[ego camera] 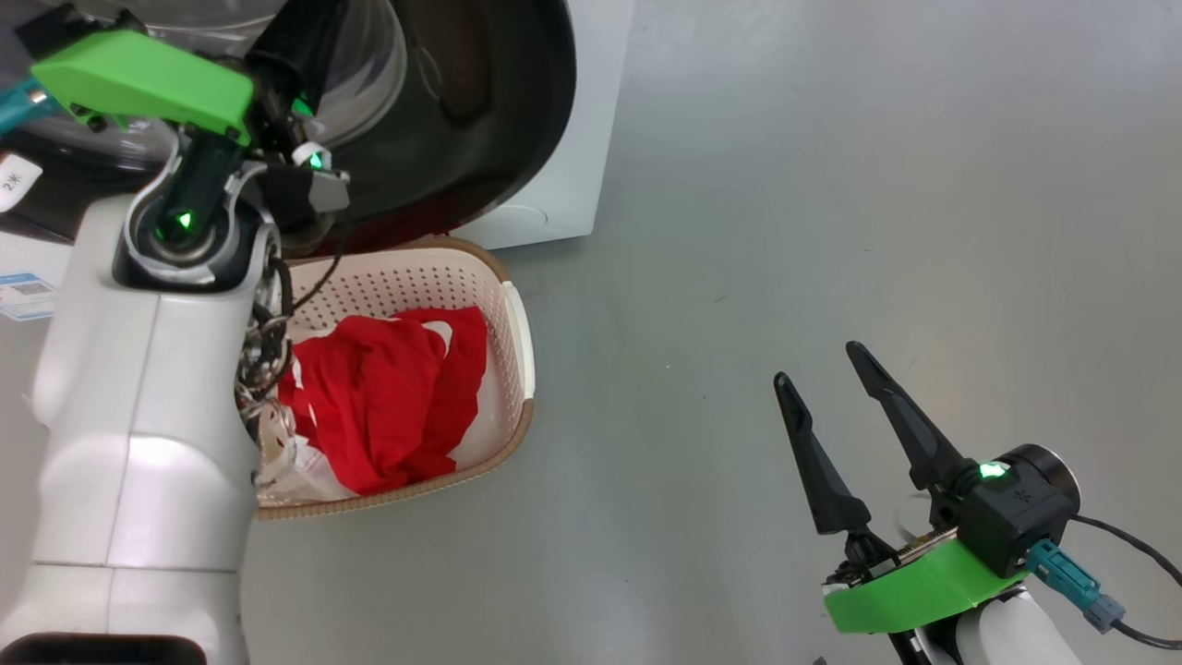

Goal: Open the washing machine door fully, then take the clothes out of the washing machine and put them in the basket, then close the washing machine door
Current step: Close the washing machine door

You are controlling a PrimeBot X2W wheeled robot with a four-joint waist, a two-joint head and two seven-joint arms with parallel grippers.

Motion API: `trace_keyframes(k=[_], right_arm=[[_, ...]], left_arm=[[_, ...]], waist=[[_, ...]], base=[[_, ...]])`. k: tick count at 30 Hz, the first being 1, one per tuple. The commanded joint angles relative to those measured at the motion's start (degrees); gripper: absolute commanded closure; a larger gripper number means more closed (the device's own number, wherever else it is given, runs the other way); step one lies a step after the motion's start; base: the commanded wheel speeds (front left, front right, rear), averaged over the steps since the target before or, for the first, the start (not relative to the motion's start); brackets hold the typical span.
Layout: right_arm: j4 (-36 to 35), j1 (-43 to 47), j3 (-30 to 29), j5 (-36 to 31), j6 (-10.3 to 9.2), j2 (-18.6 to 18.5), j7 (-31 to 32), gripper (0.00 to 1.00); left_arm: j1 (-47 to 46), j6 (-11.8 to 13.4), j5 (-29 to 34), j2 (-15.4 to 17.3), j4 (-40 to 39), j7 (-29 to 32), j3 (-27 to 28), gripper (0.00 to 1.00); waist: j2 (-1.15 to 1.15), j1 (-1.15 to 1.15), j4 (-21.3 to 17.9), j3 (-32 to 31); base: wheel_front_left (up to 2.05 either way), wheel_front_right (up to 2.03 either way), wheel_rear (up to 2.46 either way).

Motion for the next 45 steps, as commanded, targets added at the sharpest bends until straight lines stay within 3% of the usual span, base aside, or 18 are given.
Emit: trace_keyframes(k=[1,18,29,30,32,33,34,45], right_arm=[[-1.5,-1.0,1.4,0.2,0.36,-0.2,-0.4,0.0],[-1.3,-1.5,1.3,0.6,0.36,-0.2,-0.4,0.0],[-0.3,-1.1,1.3,0.2,0.36,-0.2,-0.4,0.0],[-0.1,-1.1,1.3,0.2,0.36,-0.2,-0.4,0.0],[0.3,-1.2,1.5,0.3,0.36,-0.2,-0.4,0.0],[0.3,-1.2,1.5,0.3,0.36,-0.2,-0.4,0.0],[0.6,-1.4,1.7,0.3,0.36,-0.2,-0.4,0.0],[2.3,-2.1,1.1,0.2,0.36,-0.2,-0.4,0.0]], left_arm=[[-2.0,-1.1,0.7,1.8,-1.1,-0.2,1.2,1.0],[-3.5,-2.7,1.0,1.6,2.3,1.1,0.6,1.0],[4.3,-3.4,1.9,1.1,-4.0,2.5,-2.6,1.0],[5.2,-3.4,2.2,1.1,-4.9,2.1,-2.8,0.96],[7.2,-3.3,2.7,1.0,-6.7,0.9,-2.9,0.47],[7.2,-3.3,2.7,1.0,-6.7,0.9,-2.9,0.47],[9.4,-2.6,3.0,1.0,-8.4,-0.3,-2.8,0.0],[22.8,-1.8,7.6,2.0,-19.9,-7.5,-2.8,0.0]], waist=[[0.0,0.0,-0.3,0.3],[0.0,0.0,-0.8,0.3],[0.0,0.0,2.2,-3.2],[0.0,0.0,2.6,-3.6],[0.0,0.0,3.4,-4.5],[0.0,0.0,3.4,-4.5],[0.0,0.0,4.1,-5.4],[0.0,0.0,7.4,-9.6]], base=[[0.0,0.0,0.0],[0.0,0.0,0.0],[0.0,0.0,0.0],[0.0,0.0,0.0],[0.0,0.0,0.0],[0.0,0.0,0.0],[0.0,0.0,0.0],[0.0,0.0,0.0]])
